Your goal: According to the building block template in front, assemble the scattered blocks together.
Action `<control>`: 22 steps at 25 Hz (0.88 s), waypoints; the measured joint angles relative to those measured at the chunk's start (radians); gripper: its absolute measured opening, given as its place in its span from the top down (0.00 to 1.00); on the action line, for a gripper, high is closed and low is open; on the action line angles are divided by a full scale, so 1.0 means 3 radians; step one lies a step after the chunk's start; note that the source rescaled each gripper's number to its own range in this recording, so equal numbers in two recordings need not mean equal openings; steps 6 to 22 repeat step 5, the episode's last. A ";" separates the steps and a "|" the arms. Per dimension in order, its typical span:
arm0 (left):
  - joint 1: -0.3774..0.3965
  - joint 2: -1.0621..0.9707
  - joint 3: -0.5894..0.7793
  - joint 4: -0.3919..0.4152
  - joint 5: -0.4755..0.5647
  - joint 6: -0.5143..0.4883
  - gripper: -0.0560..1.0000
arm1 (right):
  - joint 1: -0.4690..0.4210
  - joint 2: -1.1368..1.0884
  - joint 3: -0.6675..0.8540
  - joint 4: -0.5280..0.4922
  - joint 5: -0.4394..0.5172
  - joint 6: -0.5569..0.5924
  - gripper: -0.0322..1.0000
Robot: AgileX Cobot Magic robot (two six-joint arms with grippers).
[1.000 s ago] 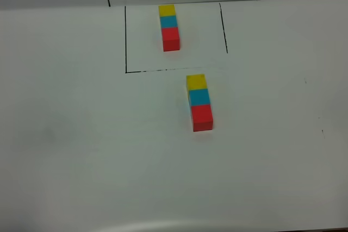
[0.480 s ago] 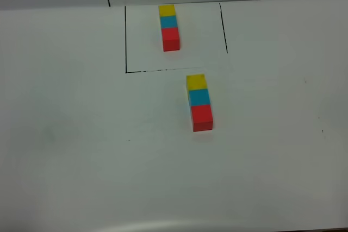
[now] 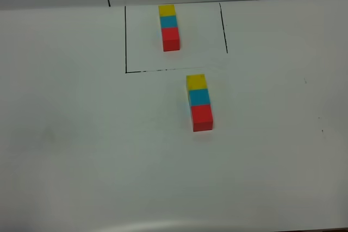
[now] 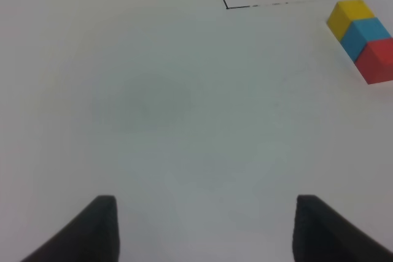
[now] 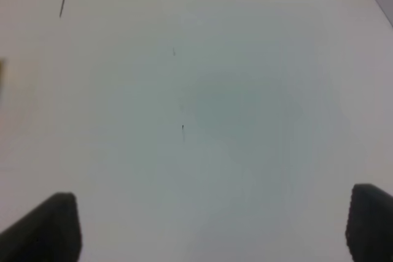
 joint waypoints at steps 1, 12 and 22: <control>0.0000 0.0000 0.0000 0.0000 0.0000 0.0000 0.65 | 0.0000 0.0000 0.0000 0.0000 0.0000 0.0000 0.24; 0.0000 0.0000 0.0000 0.0000 0.0000 0.0000 0.65 | 0.0000 0.0000 0.0006 0.0000 0.0000 0.0000 0.24; 0.0000 0.0000 0.0000 0.0000 0.0000 0.0000 0.65 | 0.0000 0.0000 0.0006 0.0000 0.0000 0.0000 0.24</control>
